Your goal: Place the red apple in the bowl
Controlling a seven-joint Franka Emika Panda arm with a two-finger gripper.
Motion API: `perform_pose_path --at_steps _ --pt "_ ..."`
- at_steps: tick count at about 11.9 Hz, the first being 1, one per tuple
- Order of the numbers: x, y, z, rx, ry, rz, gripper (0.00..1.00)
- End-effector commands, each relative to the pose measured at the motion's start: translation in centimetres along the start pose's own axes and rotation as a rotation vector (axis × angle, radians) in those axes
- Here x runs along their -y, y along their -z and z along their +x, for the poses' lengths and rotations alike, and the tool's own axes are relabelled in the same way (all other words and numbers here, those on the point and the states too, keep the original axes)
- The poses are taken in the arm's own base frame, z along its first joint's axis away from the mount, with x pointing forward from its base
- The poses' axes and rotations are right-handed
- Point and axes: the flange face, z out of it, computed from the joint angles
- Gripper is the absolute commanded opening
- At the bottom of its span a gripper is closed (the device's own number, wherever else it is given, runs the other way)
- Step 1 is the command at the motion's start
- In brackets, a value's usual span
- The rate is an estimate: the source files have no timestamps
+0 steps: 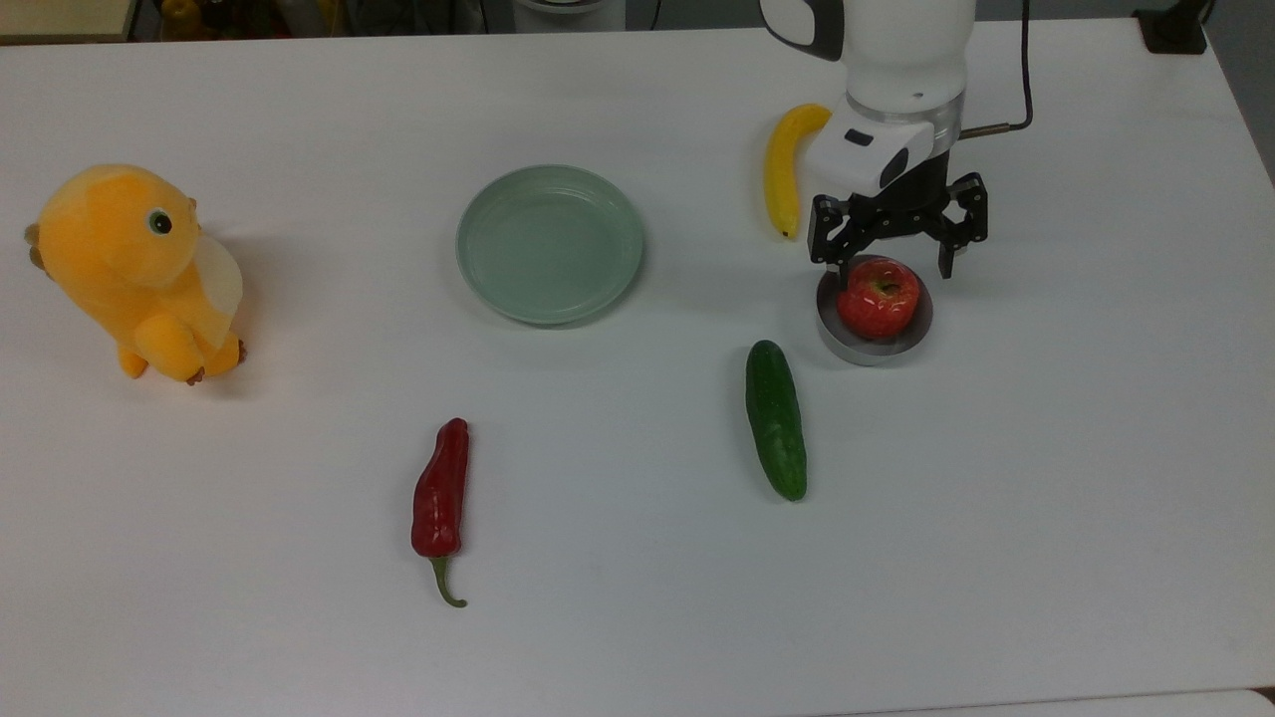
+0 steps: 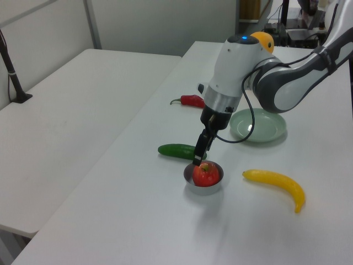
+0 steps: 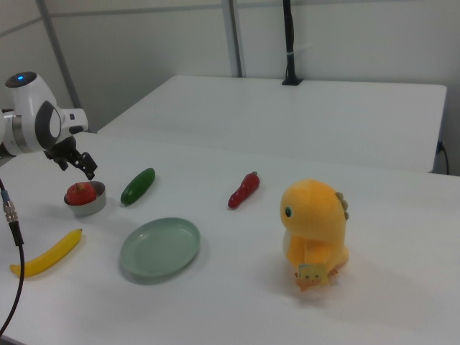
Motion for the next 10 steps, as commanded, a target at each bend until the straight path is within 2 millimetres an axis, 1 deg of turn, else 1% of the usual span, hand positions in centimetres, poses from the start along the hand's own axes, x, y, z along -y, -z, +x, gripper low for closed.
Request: perform_pose_path --at_steps 1,3,5,6,8,9,10 --pt "-1.1 4.9 0.0 0.007 -0.025 -0.084 1.00" --pt "-4.3 7.3 0.5 0.042 -0.071 -0.165 1.00" --pt "-7.6 9.5 0.3 0.089 -0.109 -0.255 1.00" --pt "-9.3 11.1 0.1 0.102 -0.121 -0.291 1.00" --pt "-13.5 14.9 -0.4 0.123 -0.091 -0.343 1.00" --pt "-16.0 16.5 -0.2 0.140 -0.104 -0.351 1.00" --pt "-18.2 18.2 0.1 0.139 -0.134 -0.319 1.00"
